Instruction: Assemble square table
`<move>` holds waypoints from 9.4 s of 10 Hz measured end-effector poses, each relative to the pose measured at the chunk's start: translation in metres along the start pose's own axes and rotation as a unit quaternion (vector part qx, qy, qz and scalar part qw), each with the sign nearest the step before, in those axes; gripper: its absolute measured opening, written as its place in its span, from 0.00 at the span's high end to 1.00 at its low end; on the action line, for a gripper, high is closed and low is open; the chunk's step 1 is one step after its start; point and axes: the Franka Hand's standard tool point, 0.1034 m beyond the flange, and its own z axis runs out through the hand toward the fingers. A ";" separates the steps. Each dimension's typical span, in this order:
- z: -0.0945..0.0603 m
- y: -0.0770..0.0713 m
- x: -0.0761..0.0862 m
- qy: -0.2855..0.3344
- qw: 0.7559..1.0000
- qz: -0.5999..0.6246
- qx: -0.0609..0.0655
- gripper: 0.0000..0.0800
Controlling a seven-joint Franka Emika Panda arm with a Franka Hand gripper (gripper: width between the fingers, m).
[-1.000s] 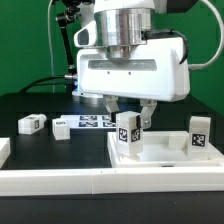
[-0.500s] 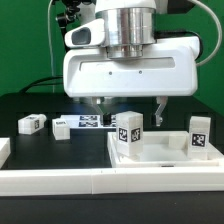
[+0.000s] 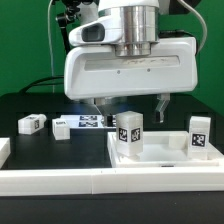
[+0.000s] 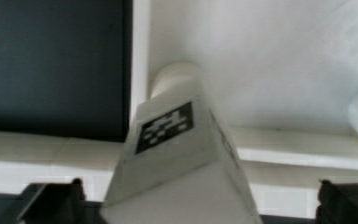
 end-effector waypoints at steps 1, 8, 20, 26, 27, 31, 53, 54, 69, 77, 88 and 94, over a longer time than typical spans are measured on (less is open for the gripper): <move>0.000 0.003 -0.001 0.000 0.999 -0.038 0.000 0.19; 0.005 0.001 -0.003 -0.009 0.987 -0.158 -0.008 0.46; 0.007 0.001 -0.004 -0.015 0.915 0.404 -0.014 0.64; 0.007 0.003 -0.004 -0.014 0.802 0.597 -0.008 0.64; 0.007 0.003 -0.004 -0.013 0.798 0.602 -0.008 0.64; 0.007 0.003 -0.004 -0.014 0.861 0.509 -0.006 0.21; 0.008 0.003 -0.004 -0.008 0.970 0.243 -0.004 0.64; 0.008 0.003 -0.004 -0.008 0.959 0.284 -0.005 0.64; 0.009 0.001 -0.004 -0.010 0.814 0.581 0.002 0.22; 0.009 -0.003 -0.004 -0.009 0.983 0.185 -0.002 0.19; 0.010 0.000 -0.005 -0.012 0.996 0.085 -0.012 0.64; 0.011 0.001 -0.006 0.000 0.873 0.487 0.003 0.64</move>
Offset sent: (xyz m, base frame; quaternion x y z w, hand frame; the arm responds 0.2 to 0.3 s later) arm -0.0055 0.0055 -0.0050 -0.0004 -0.0193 -0.1928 0.9810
